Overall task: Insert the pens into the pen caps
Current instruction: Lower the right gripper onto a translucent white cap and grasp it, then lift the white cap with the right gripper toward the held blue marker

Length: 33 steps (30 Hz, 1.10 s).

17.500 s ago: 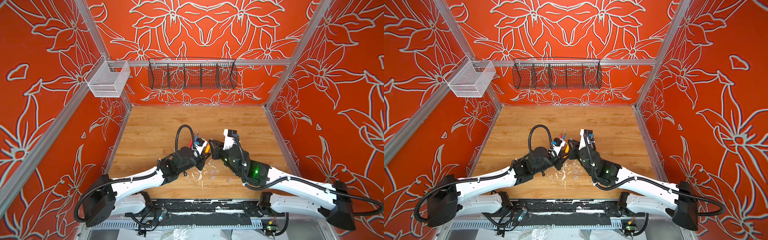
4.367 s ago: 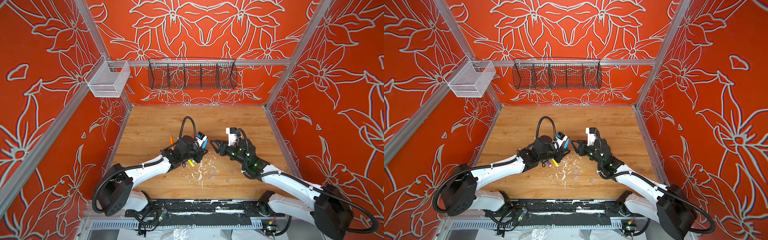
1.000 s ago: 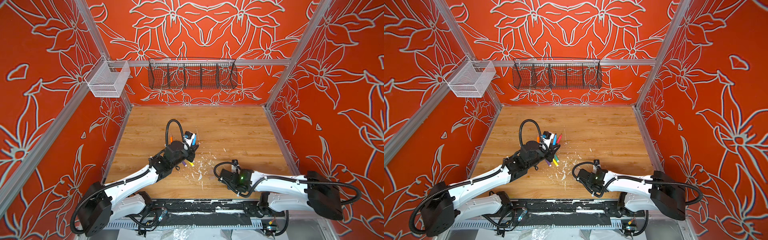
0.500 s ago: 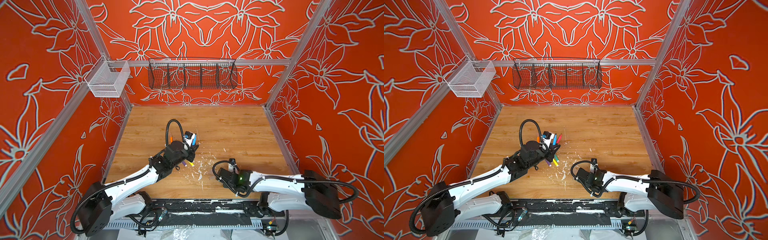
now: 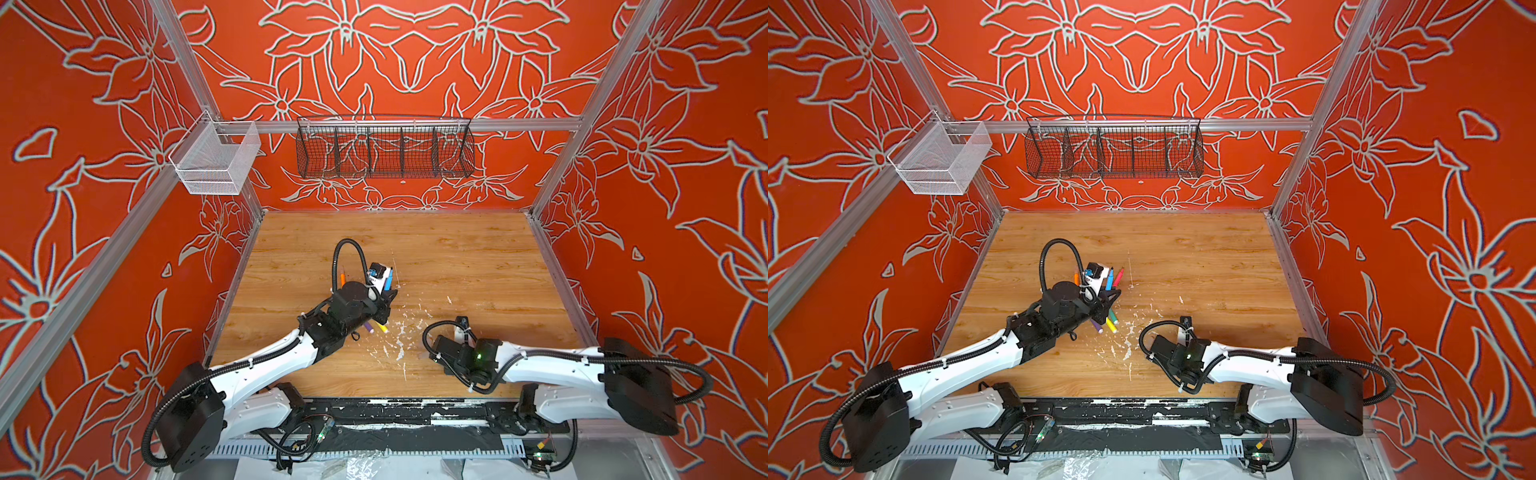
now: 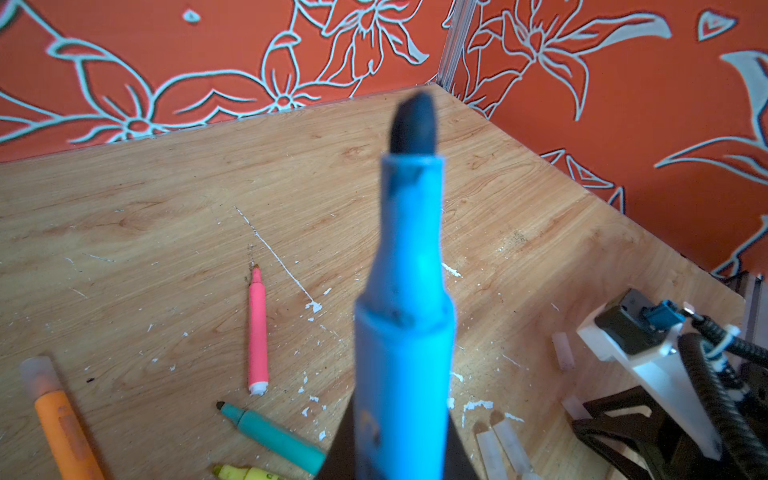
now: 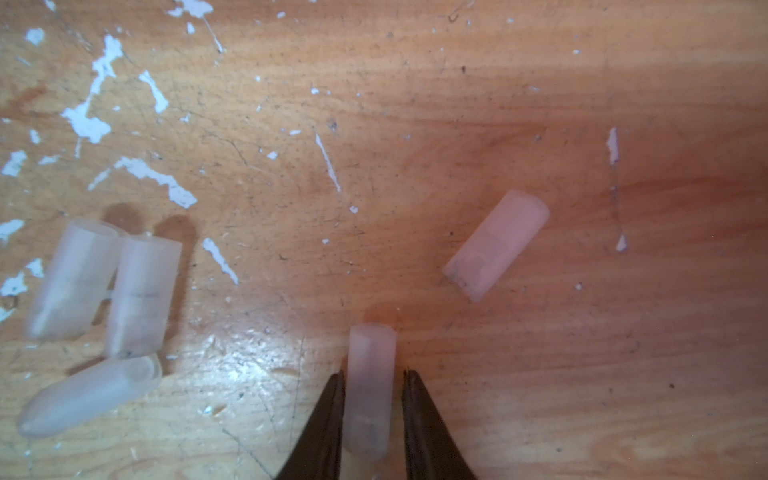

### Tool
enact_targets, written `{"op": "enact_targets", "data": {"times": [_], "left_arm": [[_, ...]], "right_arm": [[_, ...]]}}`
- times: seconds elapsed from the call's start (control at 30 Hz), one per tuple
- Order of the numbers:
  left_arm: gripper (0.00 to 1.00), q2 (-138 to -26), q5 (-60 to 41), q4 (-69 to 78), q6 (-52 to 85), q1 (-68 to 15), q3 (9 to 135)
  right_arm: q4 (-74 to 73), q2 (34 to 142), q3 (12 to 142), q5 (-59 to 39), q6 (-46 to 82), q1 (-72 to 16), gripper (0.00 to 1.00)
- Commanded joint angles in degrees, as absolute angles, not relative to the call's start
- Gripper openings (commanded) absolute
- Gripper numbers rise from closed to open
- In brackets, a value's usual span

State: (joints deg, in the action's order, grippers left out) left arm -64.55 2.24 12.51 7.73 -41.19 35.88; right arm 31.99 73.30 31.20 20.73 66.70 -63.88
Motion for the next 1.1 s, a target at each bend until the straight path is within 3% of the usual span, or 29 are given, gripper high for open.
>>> {"op": "enact_targets", "data": {"times": [0.0,0.23,0.67,1.07], "left_arm": [[0.0,-64.9,1.59,13.01,7.91,-40.87,36.87],[0.0,-64.82,1.58,12.91,7.84,-40.87,36.83],[0.0,-64.82,1.58,12.82,7.82,-40.83,36.91],[0.0,-66.05,-4.3,14.18,9.98,-40.87,37.26]], "right_arm": [[37.42,75.76,29.71,20.6,68.16,-63.83,0.33],[34.07,75.85,27.85,18.74,65.51,-60.57,0.32],[33.69,73.63,27.25,16.83,65.52,-60.38,0.09],[40.88,55.3,36.53,26.81,63.07,-58.86,0.06]]}}
